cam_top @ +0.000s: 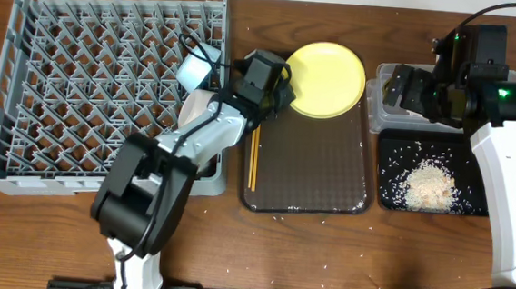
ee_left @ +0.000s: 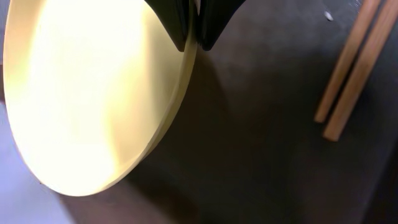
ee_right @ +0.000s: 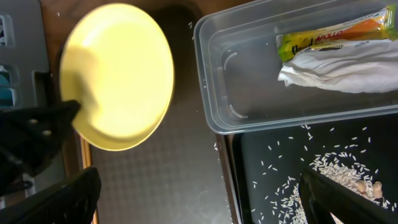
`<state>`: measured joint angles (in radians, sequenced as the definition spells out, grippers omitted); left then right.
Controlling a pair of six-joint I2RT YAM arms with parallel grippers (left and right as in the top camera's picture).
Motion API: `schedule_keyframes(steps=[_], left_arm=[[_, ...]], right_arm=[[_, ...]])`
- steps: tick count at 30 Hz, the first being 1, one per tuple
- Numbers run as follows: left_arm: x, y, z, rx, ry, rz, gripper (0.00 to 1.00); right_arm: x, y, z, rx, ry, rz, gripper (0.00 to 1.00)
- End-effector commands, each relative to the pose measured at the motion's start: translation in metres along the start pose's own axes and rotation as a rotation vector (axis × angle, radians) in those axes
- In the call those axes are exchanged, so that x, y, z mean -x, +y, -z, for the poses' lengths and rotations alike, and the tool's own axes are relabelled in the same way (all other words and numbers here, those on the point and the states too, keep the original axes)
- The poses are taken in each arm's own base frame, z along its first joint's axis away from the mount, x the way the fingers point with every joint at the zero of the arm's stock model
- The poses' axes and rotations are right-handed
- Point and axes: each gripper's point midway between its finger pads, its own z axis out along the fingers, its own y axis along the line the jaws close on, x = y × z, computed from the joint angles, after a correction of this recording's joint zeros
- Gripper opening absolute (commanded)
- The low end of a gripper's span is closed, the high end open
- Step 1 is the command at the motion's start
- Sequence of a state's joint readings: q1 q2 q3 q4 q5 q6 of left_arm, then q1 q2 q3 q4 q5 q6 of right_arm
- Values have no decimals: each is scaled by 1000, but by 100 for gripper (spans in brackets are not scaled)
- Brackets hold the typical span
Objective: Sort waste into correct bins and load items into the dishwasher
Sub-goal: 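Lift the yellow plate and stand it upright in the rack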
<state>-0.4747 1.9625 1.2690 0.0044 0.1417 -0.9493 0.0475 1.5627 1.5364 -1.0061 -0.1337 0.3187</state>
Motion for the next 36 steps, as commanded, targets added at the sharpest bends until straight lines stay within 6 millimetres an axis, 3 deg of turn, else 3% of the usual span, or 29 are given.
schedule_keyframes(steps=[1,9,15,21,24,28,32,36], left_arm=[[9,-19,21,-53,-23,-54,7],[47,-33,66,-94,-112,-60,7],[96,-20,105,-88,-212,-47,8],[147,1,164,-45,-342,-151,7],[170,27,195,57,-424,-169,8],[196,77,232,299,-543,-202,7],[215,115,256,534,-623,-251,7],[227,136,273,718,-683,-298,7]], right_arm=[[-2,-1,-3,-7,8,7,99],[-2,-1,-3,-7,8,7,99],[-2,-1,-3,-7,8,7,99],[-2,-1,-3,-7,8,7,99],[-2,-1,-3,-7,8,7,99],[-2,-1,-3,-7,8,7,99],[-2,-1,-3,-7,8,7,99],[-2,-1,-3,-7,8,7,99]])
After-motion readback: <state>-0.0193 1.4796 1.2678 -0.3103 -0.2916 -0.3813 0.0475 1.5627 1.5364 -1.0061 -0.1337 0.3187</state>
